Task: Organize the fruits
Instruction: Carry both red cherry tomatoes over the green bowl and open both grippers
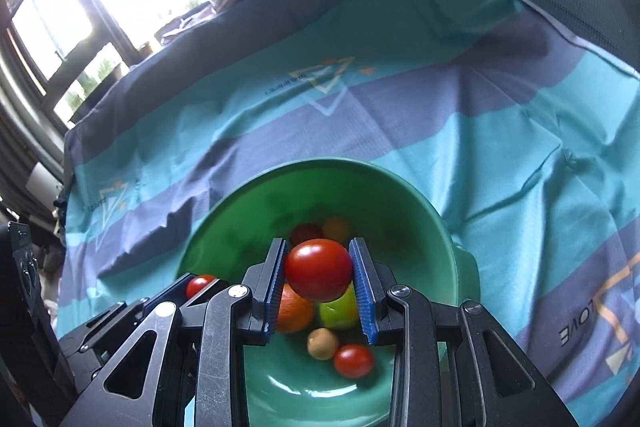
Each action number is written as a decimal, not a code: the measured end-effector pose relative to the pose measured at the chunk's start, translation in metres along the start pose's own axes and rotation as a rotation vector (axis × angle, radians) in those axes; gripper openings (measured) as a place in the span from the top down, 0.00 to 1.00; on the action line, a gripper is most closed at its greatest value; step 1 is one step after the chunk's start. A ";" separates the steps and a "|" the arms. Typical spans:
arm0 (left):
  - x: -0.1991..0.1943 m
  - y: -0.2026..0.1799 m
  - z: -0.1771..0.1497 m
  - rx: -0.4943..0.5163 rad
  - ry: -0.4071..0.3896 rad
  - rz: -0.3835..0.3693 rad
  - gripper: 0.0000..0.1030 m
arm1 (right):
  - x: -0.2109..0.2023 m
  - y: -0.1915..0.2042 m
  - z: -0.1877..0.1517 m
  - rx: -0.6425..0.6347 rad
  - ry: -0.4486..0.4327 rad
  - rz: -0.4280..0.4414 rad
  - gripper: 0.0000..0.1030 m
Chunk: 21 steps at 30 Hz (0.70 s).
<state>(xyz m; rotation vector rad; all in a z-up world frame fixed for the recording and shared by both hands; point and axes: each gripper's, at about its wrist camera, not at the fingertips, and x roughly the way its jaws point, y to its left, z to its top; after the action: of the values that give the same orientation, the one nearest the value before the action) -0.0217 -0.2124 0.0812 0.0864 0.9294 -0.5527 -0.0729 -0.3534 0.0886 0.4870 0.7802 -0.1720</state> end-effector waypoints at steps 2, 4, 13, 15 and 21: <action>0.004 -0.004 0.000 0.006 0.017 -0.011 0.72 | 0.006 -0.003 0.000 0.009 0.022 0.009 0.67; 0.009 -0.007 0.001 0.012 0.032 -0.011 0.72 | 0.012 -0.004 0.000 0.015 0.045 0.016 0.67; 0.022 -0.016 -0.002 0.038 0.058 0.026 0.73 | 0.023 -0.008 -0.002 0.020 0.085 -0.011 0.67; 0.022 -0.016 -0.002 0.035 0.054 0.028 0.74 | 0.023 -0.008 -0.002 0.019 0.089 -0.007 0.67; 0.023 -0.013 0.001 0.018 0.069 0.017 0.59 | 0.024 -0.008 -0.002 0.021 0.090 -0.012 0.67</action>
<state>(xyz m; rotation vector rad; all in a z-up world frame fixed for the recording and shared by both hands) -0.0167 -0.2337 0.0655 0.1303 0.9905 -0.5454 -0.0596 -0.3587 0.0678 0.5121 0.8699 -0.1708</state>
